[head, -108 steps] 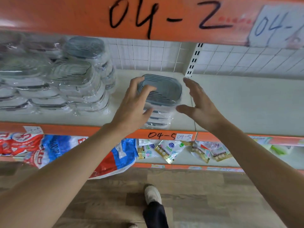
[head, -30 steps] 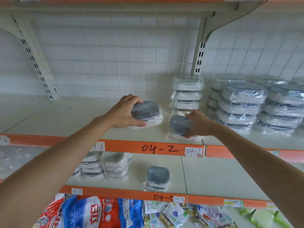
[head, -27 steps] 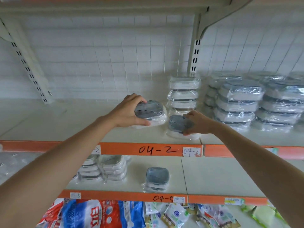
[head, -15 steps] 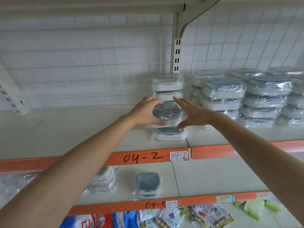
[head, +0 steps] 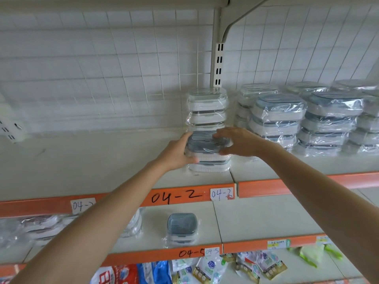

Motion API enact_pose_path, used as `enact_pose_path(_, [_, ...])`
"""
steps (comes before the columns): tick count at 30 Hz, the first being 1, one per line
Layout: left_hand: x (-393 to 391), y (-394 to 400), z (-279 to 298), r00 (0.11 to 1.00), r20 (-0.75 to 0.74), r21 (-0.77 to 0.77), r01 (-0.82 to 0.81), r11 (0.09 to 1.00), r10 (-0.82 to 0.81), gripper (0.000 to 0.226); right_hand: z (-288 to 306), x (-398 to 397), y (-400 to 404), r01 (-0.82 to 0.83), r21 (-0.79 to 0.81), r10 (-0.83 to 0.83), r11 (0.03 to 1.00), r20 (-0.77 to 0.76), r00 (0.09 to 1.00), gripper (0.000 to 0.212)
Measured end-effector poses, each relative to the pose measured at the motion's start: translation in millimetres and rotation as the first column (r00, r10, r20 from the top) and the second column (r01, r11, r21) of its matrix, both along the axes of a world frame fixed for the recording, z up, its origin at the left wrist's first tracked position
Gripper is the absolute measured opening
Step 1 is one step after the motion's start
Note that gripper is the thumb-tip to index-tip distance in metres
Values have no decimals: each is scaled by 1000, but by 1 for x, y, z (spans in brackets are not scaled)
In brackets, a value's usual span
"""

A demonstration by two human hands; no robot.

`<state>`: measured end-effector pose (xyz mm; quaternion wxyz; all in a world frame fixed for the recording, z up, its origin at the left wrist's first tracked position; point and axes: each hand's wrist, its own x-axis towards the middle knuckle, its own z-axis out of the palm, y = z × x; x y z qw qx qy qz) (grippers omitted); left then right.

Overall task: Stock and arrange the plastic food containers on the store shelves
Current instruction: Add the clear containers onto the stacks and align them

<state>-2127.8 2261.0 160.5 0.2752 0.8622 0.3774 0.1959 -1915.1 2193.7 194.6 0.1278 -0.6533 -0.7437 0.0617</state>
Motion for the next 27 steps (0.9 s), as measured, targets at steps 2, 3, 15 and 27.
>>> enact_pose_path(2, [2, -3, -7, 997, 61, 6, -48, 999, 47, 92, -4, 0, -1, 8, -12, -8, 1000, 5, 1000, 59])
enact_pose_path(3, [2, -3, -10, 993, 96, 9, -74, 997, 73, 92, -6, 1, -1, 12, -20, -12, 1000, 7, 1000, 59])
enact_pose_path(15, [20, -19, -45, 868, 427, -28, -268, 963, 254, 50, -16, 12, -3, 76, 93, -81, 993, 45, 996, 56])
enact_pose_path(27, [20, -19, -51, 915, 384, 177, -202, 963, 122, 35, -21, 0, -13, 185, 210, -203, 960, 66, 977, 46])
